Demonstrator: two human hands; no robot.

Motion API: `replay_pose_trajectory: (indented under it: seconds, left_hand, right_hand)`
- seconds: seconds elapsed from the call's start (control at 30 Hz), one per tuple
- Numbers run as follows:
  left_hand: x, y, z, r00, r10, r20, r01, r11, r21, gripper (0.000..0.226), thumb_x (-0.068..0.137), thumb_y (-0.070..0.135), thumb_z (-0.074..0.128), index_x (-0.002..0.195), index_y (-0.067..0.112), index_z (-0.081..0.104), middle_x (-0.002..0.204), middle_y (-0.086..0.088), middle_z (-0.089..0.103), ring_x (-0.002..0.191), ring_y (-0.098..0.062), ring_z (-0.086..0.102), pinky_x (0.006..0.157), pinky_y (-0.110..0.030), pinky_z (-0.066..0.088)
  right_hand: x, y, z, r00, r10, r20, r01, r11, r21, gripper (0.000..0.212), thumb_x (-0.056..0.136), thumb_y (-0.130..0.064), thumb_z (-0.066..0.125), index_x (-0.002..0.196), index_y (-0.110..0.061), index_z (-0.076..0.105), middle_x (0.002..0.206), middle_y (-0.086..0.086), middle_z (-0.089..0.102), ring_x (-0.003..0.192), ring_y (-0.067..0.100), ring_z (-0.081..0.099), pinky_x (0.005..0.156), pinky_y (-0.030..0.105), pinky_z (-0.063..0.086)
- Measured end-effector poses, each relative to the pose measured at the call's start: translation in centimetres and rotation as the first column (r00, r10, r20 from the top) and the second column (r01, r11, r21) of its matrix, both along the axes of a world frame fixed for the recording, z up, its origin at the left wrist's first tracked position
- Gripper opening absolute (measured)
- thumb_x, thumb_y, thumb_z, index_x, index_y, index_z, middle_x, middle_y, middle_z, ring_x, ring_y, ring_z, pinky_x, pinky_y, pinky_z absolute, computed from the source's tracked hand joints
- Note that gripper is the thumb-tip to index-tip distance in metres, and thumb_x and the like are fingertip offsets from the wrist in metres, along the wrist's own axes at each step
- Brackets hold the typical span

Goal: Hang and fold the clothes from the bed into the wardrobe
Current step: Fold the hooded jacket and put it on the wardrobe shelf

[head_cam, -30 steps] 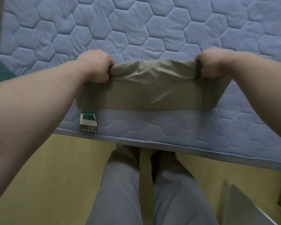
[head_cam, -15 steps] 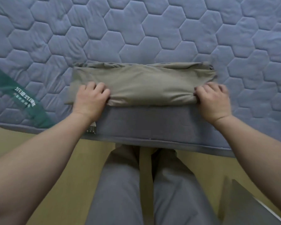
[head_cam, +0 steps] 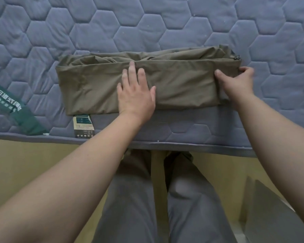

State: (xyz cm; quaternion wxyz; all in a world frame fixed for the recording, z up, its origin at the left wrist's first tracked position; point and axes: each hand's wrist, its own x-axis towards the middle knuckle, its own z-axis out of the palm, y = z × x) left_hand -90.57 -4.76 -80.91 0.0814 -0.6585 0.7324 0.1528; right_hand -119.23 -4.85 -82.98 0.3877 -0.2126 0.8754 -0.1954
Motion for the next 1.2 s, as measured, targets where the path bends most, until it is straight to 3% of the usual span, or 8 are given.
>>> replay_pose_trajectory:
  seconds: [0.13, 0.3, 0.57, 0.8, 0.93, 1.0, 1.1, 1.2]
  left_hand:
    - [-1.7, -0.2, -1.4, 0.992, 0.102, 0.07, -0.103, 0.995, 0.011, 0.067, 0.1, 0.049, 0.042, 0.151, 0.009, 0.027, 0.167, -0.018, 0.006, 0.153, -0.039, 0.013, 0.118, -0.059, 0.025]
    - [-2.9, 0.2, -1.1, 0.992, 0.095, 0.08, -0.078, 0.978, -0.194, 0.048, 0.088, 0.037, 0.06, 0.127, 0.01, 0.05, 0.133, -0.017, 0.049, 0.114, -0.036, 0.053, 0.09, -0.047, 0.042]
    - [-4.8, -0.5, -1.1, 0.882, 0.46, -0.098, -0.45, 0.886, 0.113, 0.045, 0.097, 0.045, 0.054, 0.128, 0.014, 0.046, 0.128, -0.015, 0.045, 0.118, -0.041, 0.052, 0.094, -0.05, 0.044]
    - [-10.4, -0.9, 0.0, 0.949, 0.271, -0.161, -0.229, 0.944, 0.238, 0.041, 0.105, 0.049, 0.034, 0.112, 0.013, 0.051, 0.118, -0.021, 0.064, 0.111, -0.042, 0.06, 0.086, -0.044, 0.046]
    - [-15.1, -2.8, 0.0, 0.963, 0.198, -0.184, -0.145, 0.953, 0.268, 0.039, 0.099, 0.05, 0.043, 0.102, 0.018, 0.064, 0.114, -0.014, 0.07, 0.11, -0.037, 0.063, 0.085, -0.039, 0.048]
    - [-16.0, -3.9, -0.7, 0.958, 0.195, -0.211, -0.132, 0.951, 0.281, 0.035, 0.095, 0.047, 0.047, 0.096, 0.018, 0.066, 0.111, -0.011, 0.071, 0.109, -0.035, 0.063, 0.085, -0.036, 0.048]
    - [-15.4, -4.7, -1.9, 0.874, 0.342, -0.346, -0.181, 0.889, 0.421, 0.029, 0.094, 0.039, 0.056, 0.074, 0.017, 0.054, 0.09, -0.008, 0.069, 0.095, -0.031, 0.063, 0.079, -0.033, 0.045]
    - [-12.8, -5.4, -1.9, 0.609, 0.647, -0.458, -0.159, 0.666, 0.729, 0.022, 0.087, 0.025, 0.068, 0.073, 0.008, 0.063, 0.076, -0.011, 0.065, 0.078, -0.022, 0.056, 0.08, -0.035, 0.045]
  right_hand:
    - [-1.0, -0.7, 0.1, 0.908, -0.141, 0.394, 0.157, 0.988, -0.006, 0.052, 0.073, -0.038, 0.09, 0.113, -0.011, 0.07, 0.104, 0.0, 0.077, 0.091, 0.013, 0.075, 0.079, 0.033, 0.063]
    - [-1.1, 0.1, 0.2, 0.863, -0.062, 0.501, 0.121, 0.989, -0.087, 0.022, 0.083, -0.025, 0.084, 0.098, -0.011, 0.075, 0.096, -0.002, 0.079, 0.092, 0.013, 0.075, 0.079, 0.03, 0.06]
    - [-1.1, 1.6, 4.2, 0.89, 0.087, 0.448, 0.079, 0.937, -0.34, 0.008, 0.091, -0.017, 0.076, 0.099, -0.018, 0.074, 0.098, -0.01, 0.076, 0.1, 0.008, 0.072, 0.086, 0.022, 0.056]
    - [-4.5, 6.6, 11.0, 0.969, 0.071, 0.238, 0.029, 0.92, -0.391, 0.007, 0.09, -0.033, 0.077, 0.095, -0.031, 0.073, 0.096, -0.021, 0.075, 0.101, 0.001, 0.071, 0.092, 0.027, 0.056]
    - [-3.6, 7.4, 14.5, 0.985, 0.158, 0.072, -0.122, 0.924, -0.363, 0.008, 0.092, -0.035, 0.074, 0.09, -0.04, 0.067, 0.086, -0.032, 0.066, 0.087, -0.018, 0.064, 0.079, 0.006, 0.048]
    - [-2.4, 6.8, 15.3, 0.971, 0.241, -0.011, -0.232, 0.921, -0.314, 0.005, 0.092, -0.039, 0.072, 0.092, -0.034, 0.071, 0.086, -0.031, 0.066, 0.085, -0.015, 0.064, 0.079, 0.01, 0.049]
    - [-0.2, 5.3, 16.3, 0.958, 0.286, -0.009, -0.276, 0.917, -0.286, 0.022, 0.095, -0.04, 0.068, 0.089, -0.019, 0.071, 0.085, -0.012, 0.072, 0.084, 0.009, 0.068, 0.078, 0.035, 0.055]
    - [2.9, 3.2, 17.0, 0.955, 0.224, 0.195, -0.15, 0.93, -0.335, 0.018, 0.095, -0.033, 0.069, 0.087, -0.018, 0.073, 0.081, -0.004, 0.076, 0.083, 0.012, 0.072, 0.08, 0.044, 0.059]
